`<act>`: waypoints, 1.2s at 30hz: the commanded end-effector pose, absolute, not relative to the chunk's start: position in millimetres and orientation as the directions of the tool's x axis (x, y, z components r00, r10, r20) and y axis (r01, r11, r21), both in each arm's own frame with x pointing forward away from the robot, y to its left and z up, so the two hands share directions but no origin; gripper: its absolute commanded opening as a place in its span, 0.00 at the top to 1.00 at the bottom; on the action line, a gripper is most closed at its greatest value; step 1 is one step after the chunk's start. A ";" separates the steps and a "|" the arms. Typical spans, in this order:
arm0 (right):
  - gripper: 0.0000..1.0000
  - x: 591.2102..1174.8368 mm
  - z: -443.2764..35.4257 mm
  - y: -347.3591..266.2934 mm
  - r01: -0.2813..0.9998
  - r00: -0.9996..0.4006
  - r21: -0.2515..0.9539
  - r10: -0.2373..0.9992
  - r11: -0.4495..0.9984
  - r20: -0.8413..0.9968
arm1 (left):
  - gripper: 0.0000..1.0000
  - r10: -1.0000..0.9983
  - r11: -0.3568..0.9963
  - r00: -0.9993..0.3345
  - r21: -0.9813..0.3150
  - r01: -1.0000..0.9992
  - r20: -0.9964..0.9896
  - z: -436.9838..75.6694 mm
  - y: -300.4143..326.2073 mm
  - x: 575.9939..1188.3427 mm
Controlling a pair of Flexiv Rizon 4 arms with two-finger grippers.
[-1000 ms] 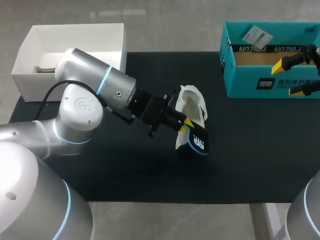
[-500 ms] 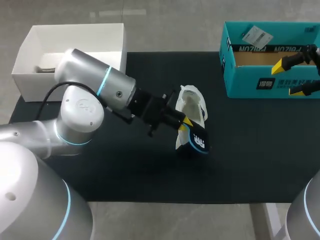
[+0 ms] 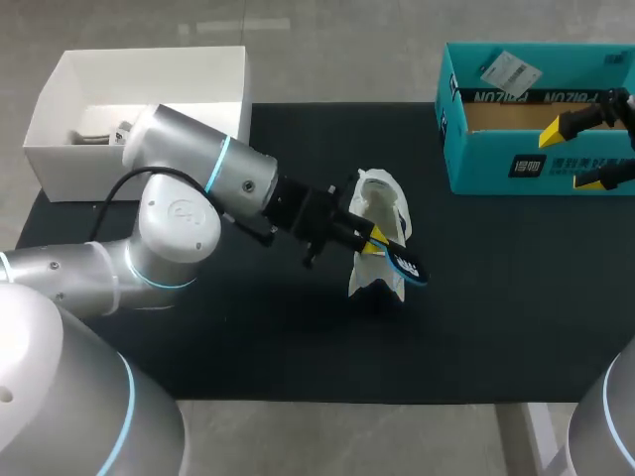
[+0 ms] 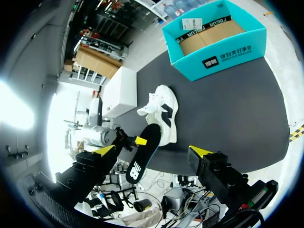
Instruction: Take the shoe out of the shoebox, open the shoe tongue, remove and reinsert the insole, then place the shoe into the shoebox
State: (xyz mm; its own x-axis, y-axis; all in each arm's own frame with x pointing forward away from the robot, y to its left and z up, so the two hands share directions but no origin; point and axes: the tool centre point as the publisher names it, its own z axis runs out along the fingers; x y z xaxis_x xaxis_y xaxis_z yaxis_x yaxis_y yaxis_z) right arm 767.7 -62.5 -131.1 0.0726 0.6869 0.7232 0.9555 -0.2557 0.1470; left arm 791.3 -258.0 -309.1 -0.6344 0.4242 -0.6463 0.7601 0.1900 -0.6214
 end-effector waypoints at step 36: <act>0.00 768.0 -131.4 -62.0 0.955 0.074 0.146 0.688 -0.256 0.722 | 1.00 0.360 0.287 -0.749 -0.698 0.656 -0.556 -337.9 -267.8 827.0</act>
